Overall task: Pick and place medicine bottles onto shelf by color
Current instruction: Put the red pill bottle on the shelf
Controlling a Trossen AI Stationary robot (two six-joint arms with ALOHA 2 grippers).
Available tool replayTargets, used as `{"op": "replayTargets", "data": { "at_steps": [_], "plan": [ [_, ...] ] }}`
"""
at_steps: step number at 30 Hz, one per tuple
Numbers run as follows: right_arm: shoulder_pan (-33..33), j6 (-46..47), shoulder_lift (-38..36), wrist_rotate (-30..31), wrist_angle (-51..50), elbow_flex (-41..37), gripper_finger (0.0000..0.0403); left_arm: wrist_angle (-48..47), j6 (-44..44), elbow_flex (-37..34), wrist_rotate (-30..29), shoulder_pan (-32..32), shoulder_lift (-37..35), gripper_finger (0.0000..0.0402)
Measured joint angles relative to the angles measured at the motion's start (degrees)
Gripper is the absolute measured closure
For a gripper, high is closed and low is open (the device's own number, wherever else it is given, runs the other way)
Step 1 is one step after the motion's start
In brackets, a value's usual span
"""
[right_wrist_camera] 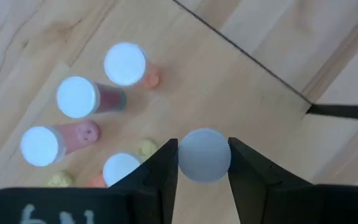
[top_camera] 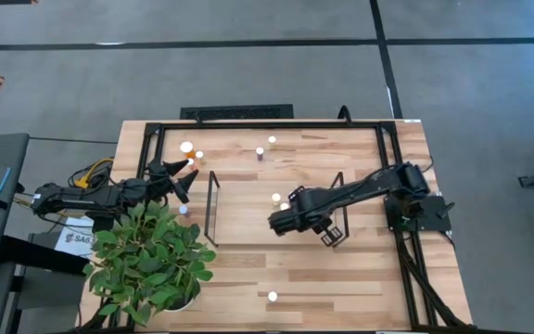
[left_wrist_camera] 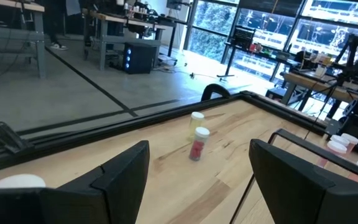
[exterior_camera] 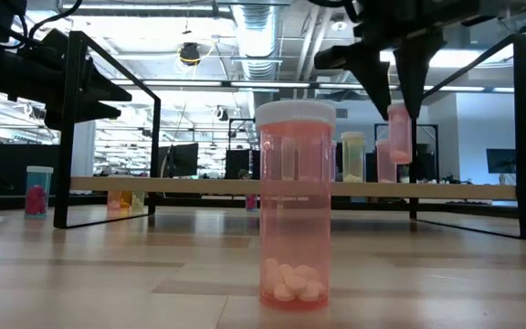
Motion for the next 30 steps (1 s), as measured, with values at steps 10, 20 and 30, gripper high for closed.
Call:
{"op": "replayTargets", "data": {
  "at_steps": [10,20,30],
  "plan": [
    [-0.72,4.88,0.97,-0.03,0.57,-0.74,0.0260,0.00,-0.02,0.01,-0.10,0.00,0.13,0.0137],
    [-3.06,4.13,1.01,0.06,1.49,-0.81,0.0256,-0.02,-0.02,0.00,-0.10,0.00,0.14,0.0137],
    [-3.24,2.86,1.01,0.06,3.12,-3.92,0.0256,-0.01,-0.02,0.00,-0.10,-0.01,0.14,0.0137]
  ]
}}
